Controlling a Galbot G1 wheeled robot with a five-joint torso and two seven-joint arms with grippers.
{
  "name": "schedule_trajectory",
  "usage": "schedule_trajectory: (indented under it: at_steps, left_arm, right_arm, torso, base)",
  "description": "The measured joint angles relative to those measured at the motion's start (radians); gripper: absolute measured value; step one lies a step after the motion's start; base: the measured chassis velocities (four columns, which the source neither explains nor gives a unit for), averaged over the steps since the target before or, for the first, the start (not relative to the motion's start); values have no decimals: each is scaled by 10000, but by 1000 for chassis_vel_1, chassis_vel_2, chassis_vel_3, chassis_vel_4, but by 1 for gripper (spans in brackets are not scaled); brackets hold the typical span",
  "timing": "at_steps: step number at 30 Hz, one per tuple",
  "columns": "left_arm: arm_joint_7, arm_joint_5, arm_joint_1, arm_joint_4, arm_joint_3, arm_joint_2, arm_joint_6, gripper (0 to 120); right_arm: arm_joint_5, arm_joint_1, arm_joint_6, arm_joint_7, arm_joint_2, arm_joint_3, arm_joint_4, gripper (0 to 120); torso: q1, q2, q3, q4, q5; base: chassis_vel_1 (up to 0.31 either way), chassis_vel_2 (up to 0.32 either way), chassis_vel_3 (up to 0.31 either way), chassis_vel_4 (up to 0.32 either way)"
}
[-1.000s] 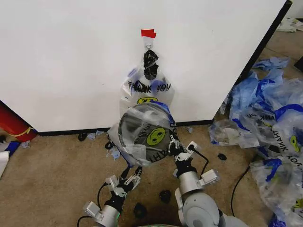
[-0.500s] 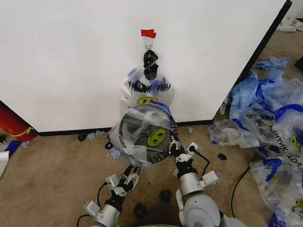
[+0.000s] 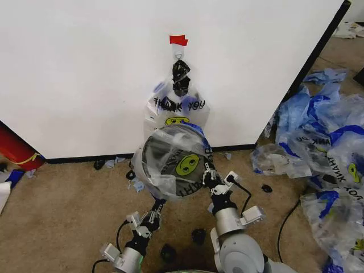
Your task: Pick up the garbage bag from the wall and place it over the trash bin.
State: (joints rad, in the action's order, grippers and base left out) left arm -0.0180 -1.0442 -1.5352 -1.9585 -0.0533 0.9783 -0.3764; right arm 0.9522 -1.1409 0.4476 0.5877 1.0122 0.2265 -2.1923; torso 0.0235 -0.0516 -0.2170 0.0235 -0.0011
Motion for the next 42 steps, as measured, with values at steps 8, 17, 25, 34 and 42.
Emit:
schedule_trajectory:
  at_steps: [8, 17, 25, 34, 42]
  left_arm:
    - [-8, 68, 114, 324, 47, 126, -29, 0]
    - [-55, 133, 281, 761, 93, 290, -110, 0]
    - [-19, 466, 115, 631, 27, 183, -139, 10]
    - [505, 1595, -421, 134, -217, -284, 18, 39]
    - [1795, 2336, -533, -49, -380, -391, 576, 67]
  right_arm:
    - [26, -141, -12, 4, 23, 1, -129, 1]
    - [55, -260, -46, 2, 27, 31, -304, 1]
    - [43, -251, -57, -5, -12, 88, -170, 1]
    - [-84, -23, 0, -47, -294, -132, 412, 1]
    - [-40, -160, 16, -96, -536, -509, 516, 1]
  torso:
    - [0, 0, 0, 0, 0]
    - [0, 0, 0, 1, -1]
    - [0, 0, 0, 1, 0]
    - [0, 0, 0, 0, 0]
    - [0, 0, 0, -1, 0]
  base:
    - [0, 0, 0, 0]
    - [0, 0, 0, 0]
    - [0, 0, 0, 0]
    - [0, 0, 0, 0]
    - [0, 0, 0, 0]
